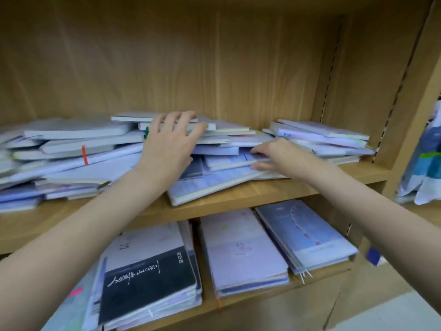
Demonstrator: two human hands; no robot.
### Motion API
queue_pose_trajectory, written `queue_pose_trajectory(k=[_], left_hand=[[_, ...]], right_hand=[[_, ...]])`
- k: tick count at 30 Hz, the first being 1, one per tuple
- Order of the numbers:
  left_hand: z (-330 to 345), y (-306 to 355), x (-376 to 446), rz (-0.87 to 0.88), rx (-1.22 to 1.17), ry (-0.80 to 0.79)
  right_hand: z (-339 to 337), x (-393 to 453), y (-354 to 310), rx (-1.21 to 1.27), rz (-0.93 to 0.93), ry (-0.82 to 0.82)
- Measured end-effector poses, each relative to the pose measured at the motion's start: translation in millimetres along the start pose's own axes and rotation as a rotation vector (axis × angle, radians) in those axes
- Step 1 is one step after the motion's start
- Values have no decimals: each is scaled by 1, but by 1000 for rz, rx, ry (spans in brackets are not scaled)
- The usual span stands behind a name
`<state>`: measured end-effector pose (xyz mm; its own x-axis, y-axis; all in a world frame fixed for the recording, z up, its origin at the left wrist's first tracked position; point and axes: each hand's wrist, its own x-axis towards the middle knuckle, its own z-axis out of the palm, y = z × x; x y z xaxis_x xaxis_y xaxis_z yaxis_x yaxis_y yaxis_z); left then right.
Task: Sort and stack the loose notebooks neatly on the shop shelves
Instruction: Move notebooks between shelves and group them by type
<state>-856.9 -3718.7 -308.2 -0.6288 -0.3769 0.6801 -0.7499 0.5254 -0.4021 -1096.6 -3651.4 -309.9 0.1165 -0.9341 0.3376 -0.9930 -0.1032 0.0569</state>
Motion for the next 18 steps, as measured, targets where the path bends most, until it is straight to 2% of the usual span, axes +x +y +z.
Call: queue_pose_trajectory(k=[3, 5, 8, 11, 12, 15, 16, 18], left_hand=[[5, 6, 9, 53, 30, -14], [9, 8, 13, 113, 30, 28], [10, 8, 16, 184, 50, 80], [11, 5, 16, 248, 99, 61], [7, 4, 17, 251, 90, 22], [-2, 1, 24, 198, 2, -121], [-5, 1, 26, 174, -6, -195], [-9, 1, 28, 152, -25, -244]], right_hand=[[-3, 3, -2, -424, -110, -15], [0, 4, -9, -540, -150, -30], [5, 7, -17, -625, -113, 2], [5, 10, -23, -725, -73, 128], [2, 11, -23, -719, -65, 171], [-10, 5, -18, -591, -20, -4], [-15, 1, -13, -563, -22, -7], [-29, -22, -2, -515, -99, 122]])
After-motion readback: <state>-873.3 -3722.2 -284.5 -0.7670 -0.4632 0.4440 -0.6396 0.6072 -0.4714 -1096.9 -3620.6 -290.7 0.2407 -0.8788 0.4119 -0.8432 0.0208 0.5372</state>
